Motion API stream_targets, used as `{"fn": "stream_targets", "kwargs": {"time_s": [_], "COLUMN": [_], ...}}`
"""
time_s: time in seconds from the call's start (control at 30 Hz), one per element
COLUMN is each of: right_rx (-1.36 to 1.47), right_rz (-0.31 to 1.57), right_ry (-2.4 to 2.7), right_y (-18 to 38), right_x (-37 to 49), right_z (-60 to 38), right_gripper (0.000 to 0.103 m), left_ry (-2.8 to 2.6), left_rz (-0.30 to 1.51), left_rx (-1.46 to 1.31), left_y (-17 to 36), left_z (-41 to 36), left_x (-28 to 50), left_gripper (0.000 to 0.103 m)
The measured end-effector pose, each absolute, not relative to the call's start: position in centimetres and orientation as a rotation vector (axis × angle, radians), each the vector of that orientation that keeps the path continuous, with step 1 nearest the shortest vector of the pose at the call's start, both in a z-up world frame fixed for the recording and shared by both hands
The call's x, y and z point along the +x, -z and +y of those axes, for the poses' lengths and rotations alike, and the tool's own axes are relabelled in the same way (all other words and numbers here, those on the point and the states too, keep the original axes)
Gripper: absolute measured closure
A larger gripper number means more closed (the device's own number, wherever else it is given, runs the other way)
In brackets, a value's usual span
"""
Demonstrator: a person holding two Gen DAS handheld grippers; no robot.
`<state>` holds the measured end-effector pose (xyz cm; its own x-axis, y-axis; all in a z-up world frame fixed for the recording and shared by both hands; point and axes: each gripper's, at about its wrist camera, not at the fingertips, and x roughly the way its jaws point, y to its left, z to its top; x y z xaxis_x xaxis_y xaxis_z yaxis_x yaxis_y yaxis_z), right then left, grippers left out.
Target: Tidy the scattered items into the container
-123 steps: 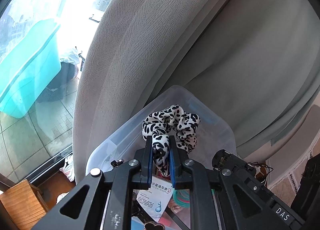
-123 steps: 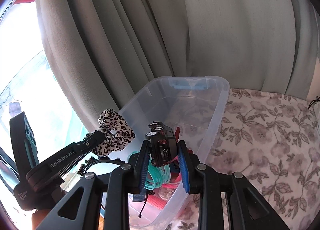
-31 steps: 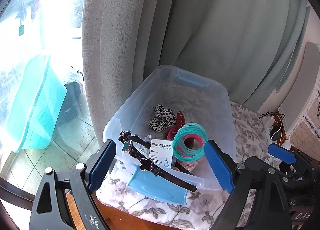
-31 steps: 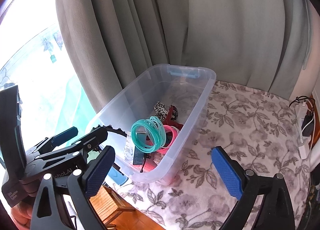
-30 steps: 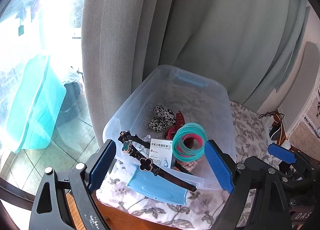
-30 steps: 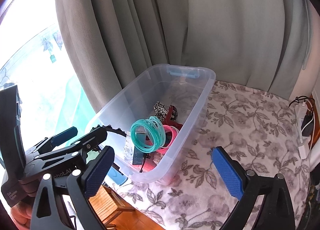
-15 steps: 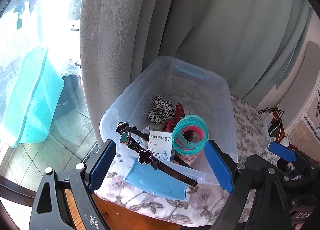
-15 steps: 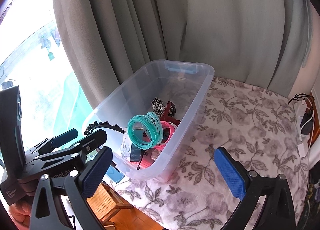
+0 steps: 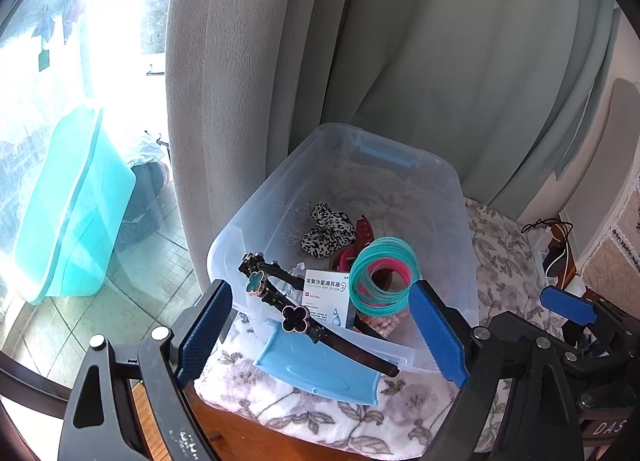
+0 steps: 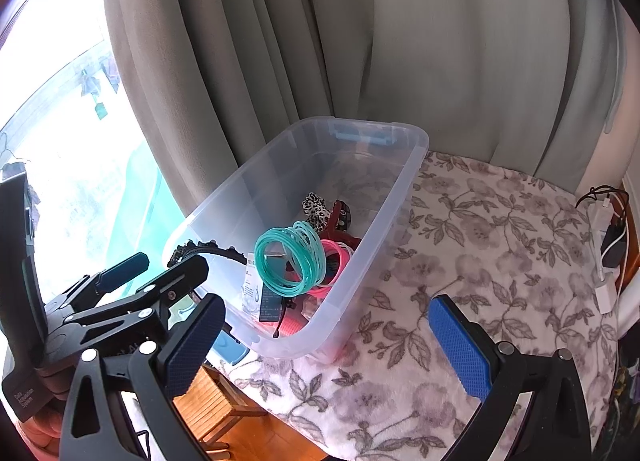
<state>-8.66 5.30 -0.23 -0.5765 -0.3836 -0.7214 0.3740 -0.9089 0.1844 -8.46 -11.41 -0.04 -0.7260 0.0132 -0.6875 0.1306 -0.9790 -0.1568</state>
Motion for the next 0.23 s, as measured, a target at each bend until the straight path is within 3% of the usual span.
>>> {"fn": "stream_targets", "kwargs": {"time_s": [0.23], "right_rx": [1.133], "right_rz": [-0.018], "right_ry": [2.468], "right_y": [0.27], "right_x": [-8.66], "right_z": [5.05], "right_gripper": [0.0], "left_ry": [2.848], "left_rz": [0.304], "left_rx": [1.148], "left_y": [0.08], "left_z": [-11.54], "left_x": [-8.6], "left_gripper": [0.013]}}
